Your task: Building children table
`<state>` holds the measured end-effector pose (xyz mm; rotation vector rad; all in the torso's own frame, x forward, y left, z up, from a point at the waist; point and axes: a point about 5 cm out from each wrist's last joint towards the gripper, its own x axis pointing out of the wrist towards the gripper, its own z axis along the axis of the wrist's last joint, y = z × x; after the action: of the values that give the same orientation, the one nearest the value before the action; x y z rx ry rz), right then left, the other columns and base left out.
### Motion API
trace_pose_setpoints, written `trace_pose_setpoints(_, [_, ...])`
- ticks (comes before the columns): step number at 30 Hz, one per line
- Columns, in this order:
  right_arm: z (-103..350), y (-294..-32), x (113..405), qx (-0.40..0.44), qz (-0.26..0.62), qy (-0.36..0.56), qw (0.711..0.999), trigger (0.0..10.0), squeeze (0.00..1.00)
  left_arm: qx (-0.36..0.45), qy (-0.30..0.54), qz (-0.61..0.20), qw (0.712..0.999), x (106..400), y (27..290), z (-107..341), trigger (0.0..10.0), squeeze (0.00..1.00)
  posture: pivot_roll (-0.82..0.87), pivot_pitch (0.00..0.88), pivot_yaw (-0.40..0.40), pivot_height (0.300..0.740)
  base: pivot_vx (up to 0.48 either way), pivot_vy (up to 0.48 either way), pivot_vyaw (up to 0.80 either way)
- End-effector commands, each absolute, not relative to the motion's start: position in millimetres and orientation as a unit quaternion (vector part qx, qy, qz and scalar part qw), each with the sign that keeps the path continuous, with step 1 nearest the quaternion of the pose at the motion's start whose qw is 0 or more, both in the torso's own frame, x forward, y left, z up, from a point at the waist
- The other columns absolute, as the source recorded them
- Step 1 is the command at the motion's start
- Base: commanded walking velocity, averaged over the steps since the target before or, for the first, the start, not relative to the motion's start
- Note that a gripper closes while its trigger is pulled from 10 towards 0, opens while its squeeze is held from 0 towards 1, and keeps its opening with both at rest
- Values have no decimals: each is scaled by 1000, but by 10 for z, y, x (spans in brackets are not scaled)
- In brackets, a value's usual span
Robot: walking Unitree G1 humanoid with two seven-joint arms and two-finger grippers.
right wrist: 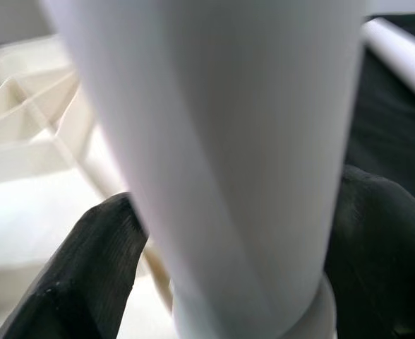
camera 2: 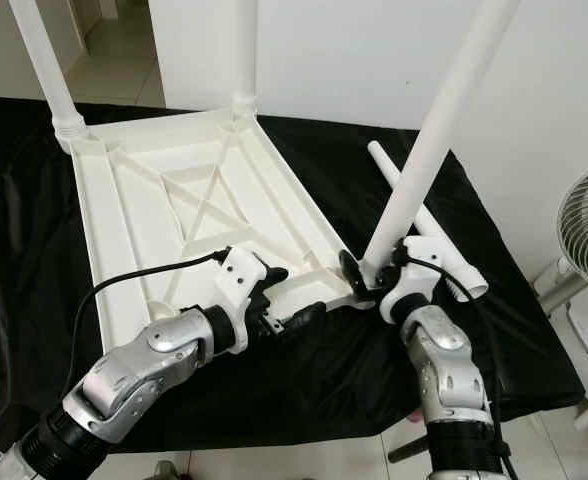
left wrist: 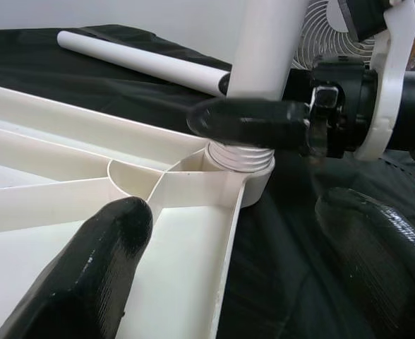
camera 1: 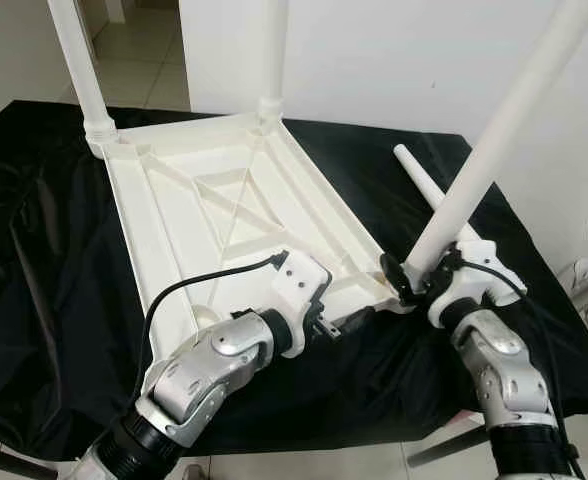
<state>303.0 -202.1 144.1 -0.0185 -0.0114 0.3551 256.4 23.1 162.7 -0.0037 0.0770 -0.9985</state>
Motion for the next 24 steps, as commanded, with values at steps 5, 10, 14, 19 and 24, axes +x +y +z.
trace_pose_setpoints(5, [1388,-2067,3041,-23,225,4,974,10000,0,-1,40,-541,840,2505,204,1631,10000,0,32,83,-55,740,0,0,0])
trace_pose_setpoints(10, [1353,-2110,3053,-25,255,9,967,0,0,0,40,-539,841,2512,210,1635,10000,0,33,85,-55,740,0,0,0])
trace_pose_setpoints(14, [1345,-2148,3063,-23,263,11,964,0,0,0,39,-539,841,2519,203,1638,10000,0,29,82,-55,740,0,0,0])
trace_pose_setpoints(19, [1337,-2198,3055,-26,272,9,962,0,0,0,37,-542,840,2521,187,1643,10000,0,23,81,-59,740,0,0,0])
trace_pose_setpoints(24, [1310,-2194,3038,-20,258,17,966,10000,0,-2,36,-543,839,2516,178,1643,10000,0,21,82,-62,740,0,0,0])
